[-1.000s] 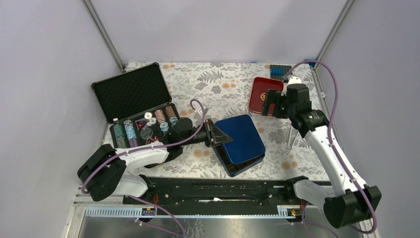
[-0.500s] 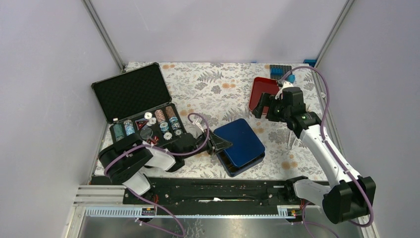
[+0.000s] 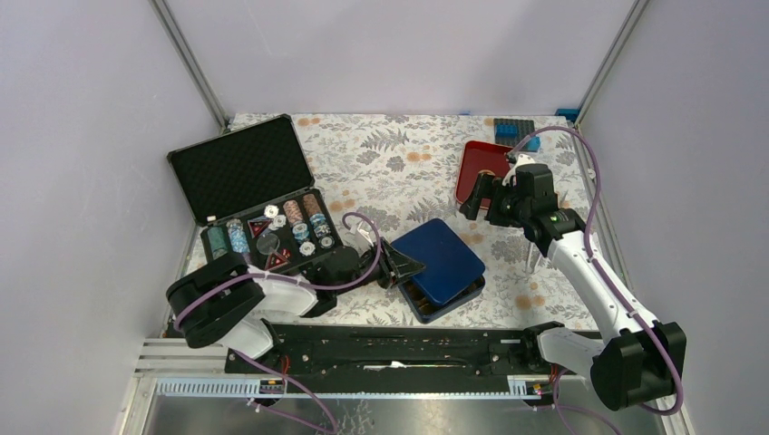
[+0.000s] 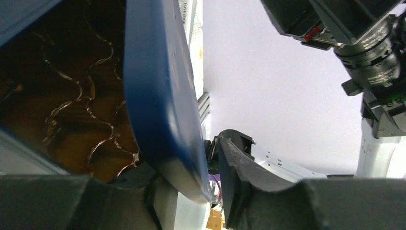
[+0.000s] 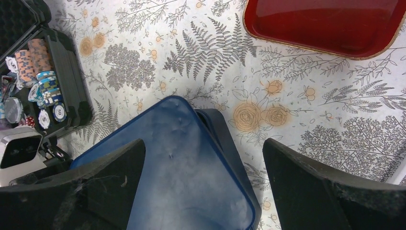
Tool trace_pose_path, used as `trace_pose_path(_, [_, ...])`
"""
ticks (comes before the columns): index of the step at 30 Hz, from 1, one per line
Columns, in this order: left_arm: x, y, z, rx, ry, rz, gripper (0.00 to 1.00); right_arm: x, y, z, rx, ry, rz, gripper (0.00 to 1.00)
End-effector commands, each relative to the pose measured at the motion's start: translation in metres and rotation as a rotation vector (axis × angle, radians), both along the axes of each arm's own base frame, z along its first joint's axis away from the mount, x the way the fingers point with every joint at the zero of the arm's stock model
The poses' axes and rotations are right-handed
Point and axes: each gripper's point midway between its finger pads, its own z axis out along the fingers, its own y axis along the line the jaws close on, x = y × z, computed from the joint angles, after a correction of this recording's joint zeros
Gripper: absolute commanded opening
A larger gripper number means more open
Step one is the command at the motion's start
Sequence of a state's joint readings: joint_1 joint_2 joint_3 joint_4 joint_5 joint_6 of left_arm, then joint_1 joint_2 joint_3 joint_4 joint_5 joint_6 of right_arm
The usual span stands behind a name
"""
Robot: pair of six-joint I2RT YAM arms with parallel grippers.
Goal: Pack the chocolate
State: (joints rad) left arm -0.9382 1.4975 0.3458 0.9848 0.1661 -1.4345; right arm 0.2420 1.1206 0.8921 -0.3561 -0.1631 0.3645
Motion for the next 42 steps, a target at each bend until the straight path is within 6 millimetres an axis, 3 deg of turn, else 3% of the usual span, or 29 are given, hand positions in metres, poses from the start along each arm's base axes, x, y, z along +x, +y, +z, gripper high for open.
trace_pose_path(1, [0.007, -0.002, 0.009, 0.055, -0.02, 0.033, 0.4, 0.004, 0.007, 0.014, 0.048, -0.048, 0.017, 1.0])
trace_pose_path(6, [0.003, -0.002, -0.001, 0.092, 0.012, 0.013, 0.52, 0.004, 0.008, 0.012, 0.06, -0.045, 0.019, 1.0])
trace_pose_path(10, [-0.004, -0.004, -0.007, 0.112, 0.037, -0.022, 0.53, 0.003, 0.008, 0.006, 0.056, -0.032, 0.019, 1.0])
trace_pose_path(21, [-0.014, -0.009, -0.015, 0.193, 0.055, -0.099, 0.53, 0.006, -0.001, -0.043, 0.01, 0.048, -0.039, 1.0])
trace_pose_path(31, [-0.017, -0.012, 0.016, 0.267, -0.074, -0.161, 0.53, 0.028, -0.007, -0.054, -0.07, 0.027, -0.034, 1.0])
trace_pose_path(35, [-0.017, -0.011, 0.032, 0.283, -0.115, -0.172, 0.54, 0.04, -0.001, -0.056, -0.068, 0.038, -0.011, 1.0])
trace_pose_path(38, [-0.004, -0.002, 0.037, 0.321, -0.124, -0.112, 0.64, 0.051, 0.004, -0.056, -0.057, 0.033, 0.001, 1.0])
trace_pose_path(42, [0.033, 0.019, 0.037, 0.348, -0.106, -0.038, 0.8, 0.063, 0.007, -0.061, -0.069, 0.03, 0.017, 1.0])
